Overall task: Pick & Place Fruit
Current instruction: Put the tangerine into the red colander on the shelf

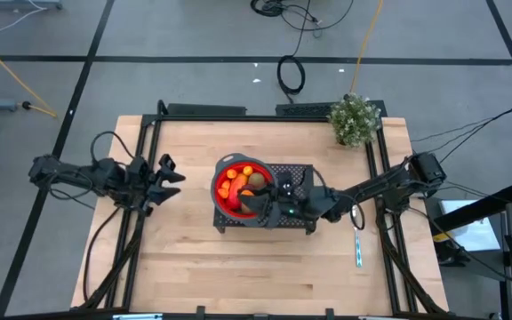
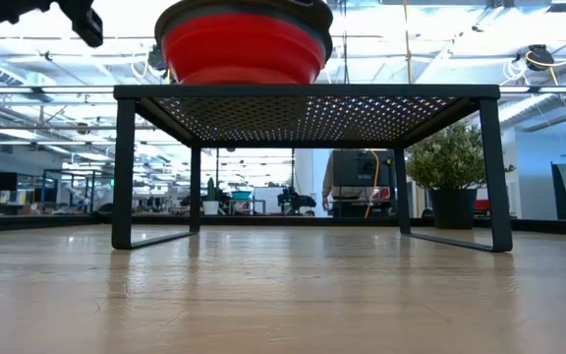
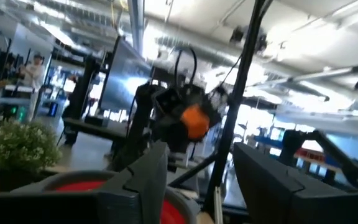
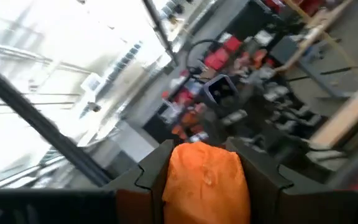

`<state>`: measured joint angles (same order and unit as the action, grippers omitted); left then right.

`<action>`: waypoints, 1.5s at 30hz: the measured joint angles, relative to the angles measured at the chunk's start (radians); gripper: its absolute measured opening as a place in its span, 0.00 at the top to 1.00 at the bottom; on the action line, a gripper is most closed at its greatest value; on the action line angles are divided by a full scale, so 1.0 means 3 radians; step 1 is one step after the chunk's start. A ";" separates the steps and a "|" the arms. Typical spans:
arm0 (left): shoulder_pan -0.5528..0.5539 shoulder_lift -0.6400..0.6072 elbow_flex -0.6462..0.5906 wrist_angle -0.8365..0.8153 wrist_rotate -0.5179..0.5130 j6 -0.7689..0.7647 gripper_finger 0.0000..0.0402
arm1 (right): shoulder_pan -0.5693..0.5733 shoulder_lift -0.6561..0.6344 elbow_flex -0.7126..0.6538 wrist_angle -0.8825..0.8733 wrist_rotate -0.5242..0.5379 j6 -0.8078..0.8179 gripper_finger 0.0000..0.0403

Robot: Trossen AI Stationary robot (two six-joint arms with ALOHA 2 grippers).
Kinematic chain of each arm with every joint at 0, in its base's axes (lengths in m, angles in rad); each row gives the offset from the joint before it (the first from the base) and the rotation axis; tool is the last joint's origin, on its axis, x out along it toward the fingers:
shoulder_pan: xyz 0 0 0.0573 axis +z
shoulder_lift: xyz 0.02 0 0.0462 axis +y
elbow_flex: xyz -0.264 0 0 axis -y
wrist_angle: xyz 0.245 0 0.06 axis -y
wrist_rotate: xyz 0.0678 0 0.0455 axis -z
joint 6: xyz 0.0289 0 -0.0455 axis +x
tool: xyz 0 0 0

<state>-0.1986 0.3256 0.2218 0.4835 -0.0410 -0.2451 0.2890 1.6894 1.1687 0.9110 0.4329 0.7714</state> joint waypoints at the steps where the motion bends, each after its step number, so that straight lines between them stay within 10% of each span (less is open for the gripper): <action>1: 0.0000 0.0083 0.0074 -0.0062 0.0000 -0.0001 0.54 | -0.0027 -0.0017 0.0000 0.0021 -0.0065 0.0007 0.67; 21: 0.0003 0.1842 0.1479 -0.0474 -0.0027 -0.0676 0.54 | -0.0080 -0.0757 0.0002 -0.1286 -0.0149 -0.1237 0.67; 45: 0.0004 0.2955 0.2371 -0.0506 0.0198 -0.1753 0.54 | 0.0134 -0.0818 0.0001 -0.1410 -0.0144 -0.3886 0.67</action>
<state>-0.1974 1.2121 0.9332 0.3316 0.0183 -0.7709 0.3291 1.4441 1.1690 0.4881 0.3898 -0.3945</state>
